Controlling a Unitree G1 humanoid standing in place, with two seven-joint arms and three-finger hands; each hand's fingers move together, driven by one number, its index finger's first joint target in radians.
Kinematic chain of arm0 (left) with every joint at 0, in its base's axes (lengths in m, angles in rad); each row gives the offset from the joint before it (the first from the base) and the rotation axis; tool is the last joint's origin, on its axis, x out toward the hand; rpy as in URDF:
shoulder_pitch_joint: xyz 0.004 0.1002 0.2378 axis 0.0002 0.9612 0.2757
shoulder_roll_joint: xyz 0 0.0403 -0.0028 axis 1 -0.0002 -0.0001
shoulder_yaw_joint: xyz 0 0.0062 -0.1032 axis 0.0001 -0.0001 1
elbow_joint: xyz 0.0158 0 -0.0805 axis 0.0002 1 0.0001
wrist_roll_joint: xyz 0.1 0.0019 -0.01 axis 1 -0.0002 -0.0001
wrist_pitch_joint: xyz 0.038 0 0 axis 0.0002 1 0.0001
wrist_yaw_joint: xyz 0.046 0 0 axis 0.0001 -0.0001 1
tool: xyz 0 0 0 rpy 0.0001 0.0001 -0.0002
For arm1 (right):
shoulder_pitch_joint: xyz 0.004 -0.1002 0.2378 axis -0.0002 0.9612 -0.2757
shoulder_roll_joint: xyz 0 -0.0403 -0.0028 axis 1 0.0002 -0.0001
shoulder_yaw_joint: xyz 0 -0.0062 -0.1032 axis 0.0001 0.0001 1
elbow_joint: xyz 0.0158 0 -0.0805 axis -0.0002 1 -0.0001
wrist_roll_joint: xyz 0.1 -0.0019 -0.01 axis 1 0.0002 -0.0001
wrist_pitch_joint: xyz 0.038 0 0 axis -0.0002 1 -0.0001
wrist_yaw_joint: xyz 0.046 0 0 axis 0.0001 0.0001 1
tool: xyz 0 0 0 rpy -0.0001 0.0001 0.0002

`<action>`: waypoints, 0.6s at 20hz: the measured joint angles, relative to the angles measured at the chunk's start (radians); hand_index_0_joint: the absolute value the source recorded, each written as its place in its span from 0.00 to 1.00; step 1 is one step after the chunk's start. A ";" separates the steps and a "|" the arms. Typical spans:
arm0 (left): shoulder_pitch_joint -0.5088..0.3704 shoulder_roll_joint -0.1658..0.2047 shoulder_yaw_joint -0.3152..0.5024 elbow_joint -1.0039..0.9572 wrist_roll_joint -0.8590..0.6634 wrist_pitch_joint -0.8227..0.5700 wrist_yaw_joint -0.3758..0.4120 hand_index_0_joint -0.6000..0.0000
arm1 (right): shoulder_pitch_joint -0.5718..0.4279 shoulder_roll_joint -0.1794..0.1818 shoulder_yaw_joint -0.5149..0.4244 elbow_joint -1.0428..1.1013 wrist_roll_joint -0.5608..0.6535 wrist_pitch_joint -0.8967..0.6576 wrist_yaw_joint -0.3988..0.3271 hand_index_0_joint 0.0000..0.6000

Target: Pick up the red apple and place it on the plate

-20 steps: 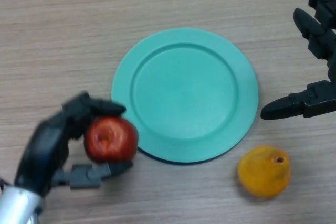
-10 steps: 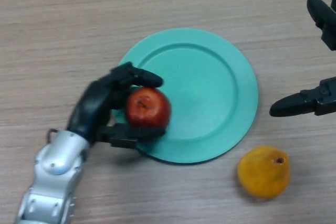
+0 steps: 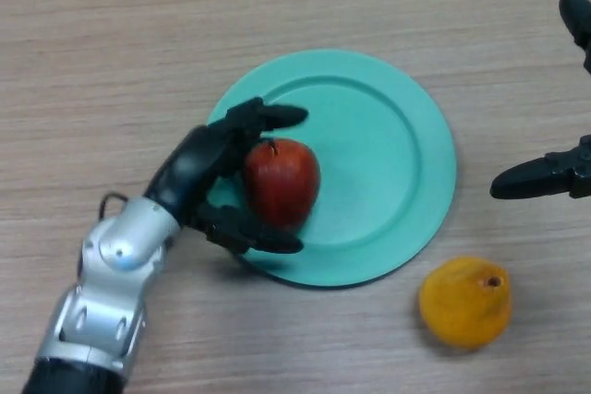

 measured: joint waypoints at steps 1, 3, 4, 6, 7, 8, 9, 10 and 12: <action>0.000 0.005 0.000 -0.035 0.001 0.053 -0.022 1.00 | -0.002 0.000 -0.001 0.002 -0.001 0.001 0.000 0.00; -0.006 0.009 0.001 -0.098 0.022 0.095 -0.048 1.00 | -0.029 0.000 -0.004 -0.005 0.031 0.002 -0.015 0.00; -0.023 0.007 0.010 -0.143 0.020 0.095 -0.048 1.00 | -0.038 0.000 -0.001 -0.014 0.030 0.002 -0.029 0.00; -0.051 0.017 0.047 -0.264 -0.034 0.105 -0.048 1.00 | -0.037 0.000 0.004 -0.038 0.049 0.002 -0.030 0.00; -0.059 0.021 0.069 -0.322 -0.094 0.130 -0.039 1.00 | -0.038 0.000 0.003 -0.041 0.070 0.002 -0.030 0.00; -0.073 0.028 0.095 -0.393 -0.145 0.165 -0.023 1.00 | -0.038 0.000 0.004 -0.042 0.069 0.004 -0.030 0.00; -0.074 0.039 0.108 -0.452 -0.184 0.222 -0.005 1.00 | -0.037 0.000 0.003 -0.042 0.069 0.005 -0.030 0.00; -0.076 0.068 0.131 -0.521 -0.263 0.316 0.003 1.00 | -0.037 0.000 0.003 -0.042 0.068 0.007 -0.031 0.00; -0.073 0.111 0.157 -0.607 -0.345 0.434 0.004 1.00 | -0.038 0.000 0.005 -0.040 0.068 0.007 -0.033 0.00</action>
